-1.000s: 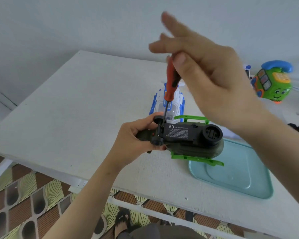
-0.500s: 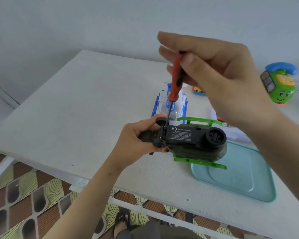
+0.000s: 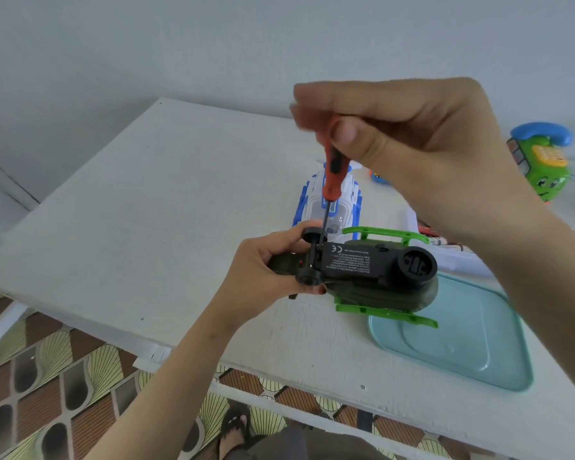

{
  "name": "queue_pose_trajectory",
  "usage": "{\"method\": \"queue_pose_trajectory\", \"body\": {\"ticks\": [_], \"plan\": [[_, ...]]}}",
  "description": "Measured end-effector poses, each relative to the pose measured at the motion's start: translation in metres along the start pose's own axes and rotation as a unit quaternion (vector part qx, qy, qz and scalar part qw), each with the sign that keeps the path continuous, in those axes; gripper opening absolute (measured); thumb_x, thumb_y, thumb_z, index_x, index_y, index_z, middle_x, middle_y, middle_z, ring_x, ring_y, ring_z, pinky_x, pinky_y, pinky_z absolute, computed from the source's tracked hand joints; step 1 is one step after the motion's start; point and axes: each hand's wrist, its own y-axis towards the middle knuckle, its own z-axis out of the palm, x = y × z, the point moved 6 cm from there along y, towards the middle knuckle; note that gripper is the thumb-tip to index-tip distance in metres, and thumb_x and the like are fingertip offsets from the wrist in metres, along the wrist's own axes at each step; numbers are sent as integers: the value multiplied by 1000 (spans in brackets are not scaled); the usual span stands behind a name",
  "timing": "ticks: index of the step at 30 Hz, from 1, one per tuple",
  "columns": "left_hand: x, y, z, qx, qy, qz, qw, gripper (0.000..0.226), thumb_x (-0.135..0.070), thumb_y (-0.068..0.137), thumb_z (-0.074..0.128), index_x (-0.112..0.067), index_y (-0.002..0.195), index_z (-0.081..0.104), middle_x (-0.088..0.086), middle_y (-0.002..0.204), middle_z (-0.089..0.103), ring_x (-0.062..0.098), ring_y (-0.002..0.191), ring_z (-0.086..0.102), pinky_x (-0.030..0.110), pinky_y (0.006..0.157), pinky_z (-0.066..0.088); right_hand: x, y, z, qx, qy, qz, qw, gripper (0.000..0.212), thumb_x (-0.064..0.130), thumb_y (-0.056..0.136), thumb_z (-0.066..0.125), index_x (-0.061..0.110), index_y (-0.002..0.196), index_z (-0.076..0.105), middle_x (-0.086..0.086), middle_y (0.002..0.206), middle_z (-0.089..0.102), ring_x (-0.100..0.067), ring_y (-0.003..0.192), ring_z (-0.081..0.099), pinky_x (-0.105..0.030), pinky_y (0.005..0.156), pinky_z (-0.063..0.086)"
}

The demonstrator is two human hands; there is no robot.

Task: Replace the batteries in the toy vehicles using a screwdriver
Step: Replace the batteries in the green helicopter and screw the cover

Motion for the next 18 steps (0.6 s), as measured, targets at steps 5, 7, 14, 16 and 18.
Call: {"method": "queue_pose_trajectory", "body": {"ticks": [5,7,14,16,18], "plan": [[1,1,-1,-6,-6,-6,1000,70,9,68,78,-12,131,57,5,100,74,9,74,62,23,54,52,5,-3,-7,-104,-240,-61,963,32,30,87,68,17,117,65,7,75,51,-2,69,56,-26,70,53],[1,2,-1,-7,-10,-9,1000,69,10,68,78,-14,130,57,4,98,74,9,73,62,22,54,51,0,-2,-4,-65,-236,-70,967,38,27,97,50,5,127,57,-5,85,60,-1,81,57,-22,81,47],[-2,4,0,-15,-10,-3,1000,68,1,65,80,-27,123,59,-2,98,75,13,72,63,30,56,55,0,-4,4,-1,2,-1,1000,41,1,91,58,0,131,48,-18,92,67,-38,65,57,-46,72,55],[-3,4,-1,-19,-10,-6,1000,68,-5,64,80,-22,126,59,0,98,75,19,74,65,32,57,57,0,-6,-3,-80,-100,-27,991,28,17,83,73,8,110,68,-4,80,65,-15,62,61,-27,67,55],[-2,4,-1,-17,-9,-13,1000,68,-1,65,80,-16,128,58,0,97,75,12,75,65,26,54,54,6,-7,-3,-117,-257,-84,956,24,29,85,71,8,98,72,-1,74,58,-1,68,53,-12,70,45]]}}
